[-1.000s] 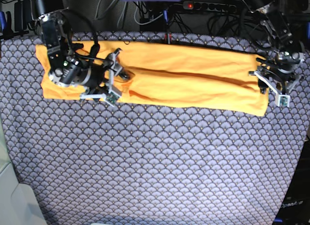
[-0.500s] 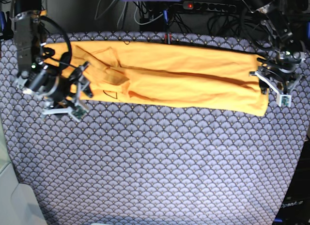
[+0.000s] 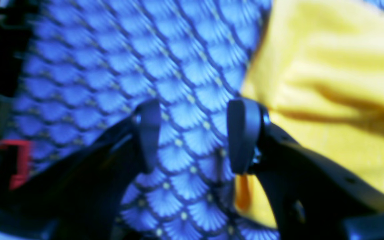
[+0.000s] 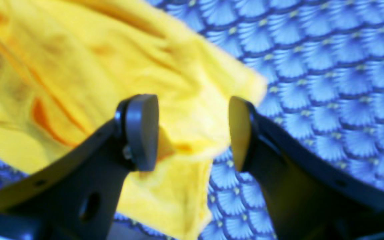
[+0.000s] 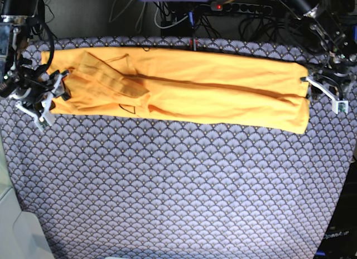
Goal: Fold the T-shirt properly
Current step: 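Release the fabric and move the right gripper back to the strip end, then release the strip end with the left gripper and move it inward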
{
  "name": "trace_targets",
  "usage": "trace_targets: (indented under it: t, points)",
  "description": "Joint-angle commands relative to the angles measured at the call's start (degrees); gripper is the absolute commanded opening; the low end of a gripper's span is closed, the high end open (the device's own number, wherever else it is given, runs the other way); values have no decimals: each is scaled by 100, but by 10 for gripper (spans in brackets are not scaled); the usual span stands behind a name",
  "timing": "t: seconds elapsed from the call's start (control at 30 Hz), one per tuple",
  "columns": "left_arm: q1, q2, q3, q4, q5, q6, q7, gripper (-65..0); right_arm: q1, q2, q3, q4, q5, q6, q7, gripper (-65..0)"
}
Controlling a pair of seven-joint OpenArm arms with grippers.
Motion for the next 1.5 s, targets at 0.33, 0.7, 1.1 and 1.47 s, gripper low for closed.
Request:
trace_targets:
  t: [0.33, 0.7, 1.1, 1.47]
  points:
    - [-76, -107, -7, -1, -58, 27, -131, -333, 81, 147, 53, -837, 180, -3, 593, -306]
    - [-50, -89, 582, 351, -85, 27, -122, -333, 63, 191, 35, -1312, 180, -3, 883, -306]
    - [-314, -203, 837, 34, -111, 27, 53, -332, 45, 191, 18, -1321, 180, -3, 892, -306]
    - [-604, -203, 846, -441, -67, 27, 273, -332, 37, 191, 18, -1321, 180, -3, 892, -306]
